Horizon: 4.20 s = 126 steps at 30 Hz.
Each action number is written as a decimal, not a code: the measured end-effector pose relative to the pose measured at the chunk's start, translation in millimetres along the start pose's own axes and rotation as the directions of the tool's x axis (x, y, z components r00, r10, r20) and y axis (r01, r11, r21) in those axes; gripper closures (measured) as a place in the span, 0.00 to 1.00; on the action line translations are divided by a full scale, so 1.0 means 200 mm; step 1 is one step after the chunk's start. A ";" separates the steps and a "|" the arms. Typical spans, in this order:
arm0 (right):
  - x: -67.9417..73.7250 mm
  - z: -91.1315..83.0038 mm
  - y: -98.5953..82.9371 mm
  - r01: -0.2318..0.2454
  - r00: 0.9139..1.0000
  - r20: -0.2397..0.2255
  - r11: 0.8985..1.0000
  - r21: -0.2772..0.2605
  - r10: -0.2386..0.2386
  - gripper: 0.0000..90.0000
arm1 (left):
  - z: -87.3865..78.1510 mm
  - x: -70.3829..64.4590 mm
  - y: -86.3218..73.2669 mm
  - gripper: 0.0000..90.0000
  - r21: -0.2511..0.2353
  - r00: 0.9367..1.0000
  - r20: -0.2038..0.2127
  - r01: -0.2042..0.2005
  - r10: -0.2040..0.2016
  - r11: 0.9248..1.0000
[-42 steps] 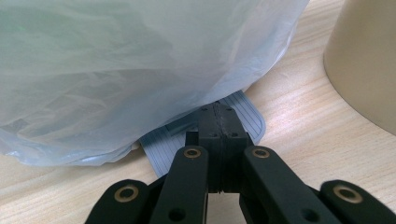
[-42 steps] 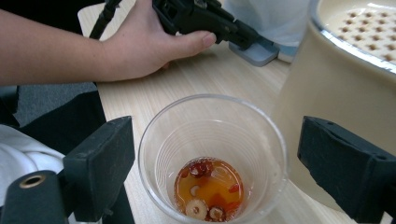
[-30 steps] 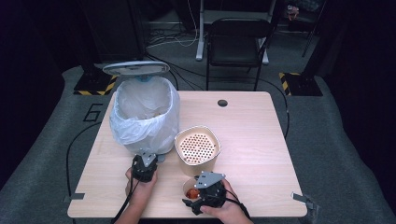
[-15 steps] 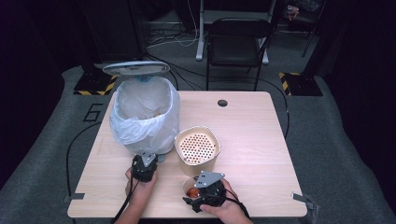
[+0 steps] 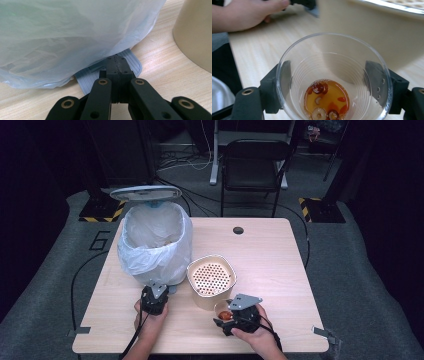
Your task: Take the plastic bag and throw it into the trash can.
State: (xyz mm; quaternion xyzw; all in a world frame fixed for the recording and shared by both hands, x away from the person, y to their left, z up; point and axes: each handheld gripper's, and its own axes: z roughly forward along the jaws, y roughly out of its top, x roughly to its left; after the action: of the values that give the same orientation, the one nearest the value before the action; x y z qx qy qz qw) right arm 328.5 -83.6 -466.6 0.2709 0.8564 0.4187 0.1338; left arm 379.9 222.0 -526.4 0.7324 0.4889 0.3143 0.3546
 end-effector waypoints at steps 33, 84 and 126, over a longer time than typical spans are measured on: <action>-0.41 -0.17 -0.18 -0.215 0.929 0.297 0.975 -0.051 0.220 0.24 | 0.00 0.00 0.00 1.00 0.008 1.000 0.005 0.002 -0.002 1.000; -0.36 -0.29 0.02 -0.162 0.935 0.290 0.973 -0.162 0.204 0.26 | 0.00 0.00 0.00 1.00 0.008 1.000 0.007 0.005 -0.005 1.000; -0.40 -0.03 0.31 -0.225 0.955 0.190 0.974 -0.028 0.227 0.86 | 0.00 0.01 0.00 1.00 0.010 1.000 0.009 0.003 -0.003 1.000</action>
State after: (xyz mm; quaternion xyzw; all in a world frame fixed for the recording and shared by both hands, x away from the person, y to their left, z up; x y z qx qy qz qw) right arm 411.6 -102.8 -413.7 0.4058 0.8015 0.4058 0.1681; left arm 379.8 223.0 -525.5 0.7351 0.4898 0.3077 0.3535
